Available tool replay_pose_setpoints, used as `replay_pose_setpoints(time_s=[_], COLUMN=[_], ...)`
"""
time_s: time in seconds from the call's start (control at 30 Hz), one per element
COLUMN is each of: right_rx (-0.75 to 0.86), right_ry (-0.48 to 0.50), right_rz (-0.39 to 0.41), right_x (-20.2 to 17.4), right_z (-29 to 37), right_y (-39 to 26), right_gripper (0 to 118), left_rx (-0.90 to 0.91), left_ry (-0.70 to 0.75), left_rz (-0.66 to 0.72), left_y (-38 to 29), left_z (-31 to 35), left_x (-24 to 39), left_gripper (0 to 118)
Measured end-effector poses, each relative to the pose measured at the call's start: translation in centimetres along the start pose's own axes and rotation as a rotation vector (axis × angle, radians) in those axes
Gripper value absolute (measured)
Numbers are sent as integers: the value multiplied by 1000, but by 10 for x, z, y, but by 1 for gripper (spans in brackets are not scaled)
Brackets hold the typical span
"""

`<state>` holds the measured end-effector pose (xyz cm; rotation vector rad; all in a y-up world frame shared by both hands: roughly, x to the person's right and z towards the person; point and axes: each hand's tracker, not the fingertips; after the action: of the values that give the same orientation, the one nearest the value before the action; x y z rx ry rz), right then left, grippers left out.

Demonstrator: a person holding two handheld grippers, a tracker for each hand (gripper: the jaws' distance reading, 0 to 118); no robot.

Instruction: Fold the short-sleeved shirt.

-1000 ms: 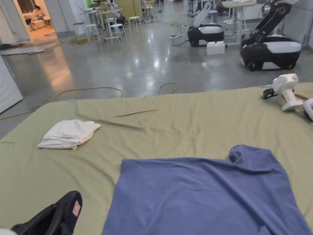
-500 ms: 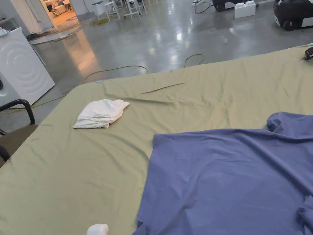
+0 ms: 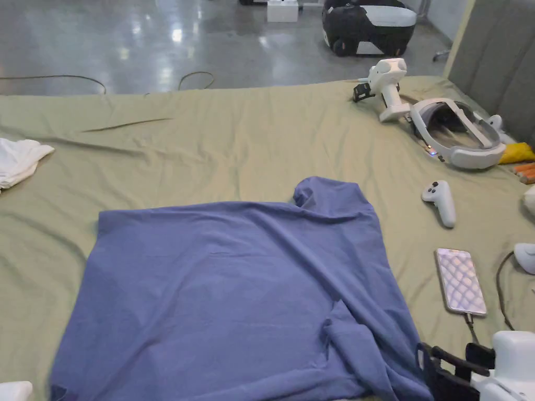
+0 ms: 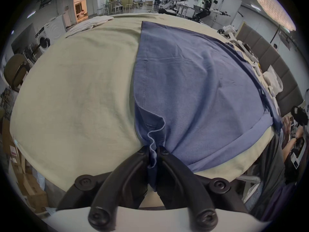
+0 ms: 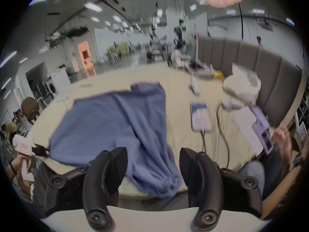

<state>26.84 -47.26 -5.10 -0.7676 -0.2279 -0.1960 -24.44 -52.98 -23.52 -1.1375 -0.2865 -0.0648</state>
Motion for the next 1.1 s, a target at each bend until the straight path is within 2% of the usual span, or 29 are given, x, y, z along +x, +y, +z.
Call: replay_pose_setpoints(time_s=[0.03,0.17,0.37,0.4,0.43,0.47,0.57,0.67,0.8,0.87,0.97,1.1], right_rx=[-31,-157,-291,-299,-284,-275,-293,-270,-157,-110,-55,-30], right_ry=[0,-41,4,-3,-9,-19,-8,-1,36,84,147,142], right_rz=[-20,-47,-108,-106,-98,-79,-59,-74,-145,-166,-209,-222], right_x=[4,11,21,21,19,17,13,16,21,25,35,38], right_z=[-10,-33,-53,-57,-56,-53,-54,-45,-16,-13,-34,-80], right_y=[-8,-26,-35,-33,-31,-29,-27,-25,-6,14,51,106], right_gripper=[64,65,63,56,19,3,3,3,3,3,3,3], left_rx=[0,15,13,14,15,17,24,44,163,266,334,364], left_ry=[29,42,27,27,24,25,22,7,-158,-206,-251,-266], left_rz=[-16,-11,7,8,11,13,29,42,309,351,371,404], left_y=[0,-5,-5,-5,-6,-6,-7,-9,-5,4,36,91], left_z=[1,2,4,4,5,5,6,16,60,83,95,85], left_x=[2,3,0,0,1,1,1,1,-22,-27,-36,-39], left_gripper=[10,10,10,10,10,10,10,10,7,7,7,7])
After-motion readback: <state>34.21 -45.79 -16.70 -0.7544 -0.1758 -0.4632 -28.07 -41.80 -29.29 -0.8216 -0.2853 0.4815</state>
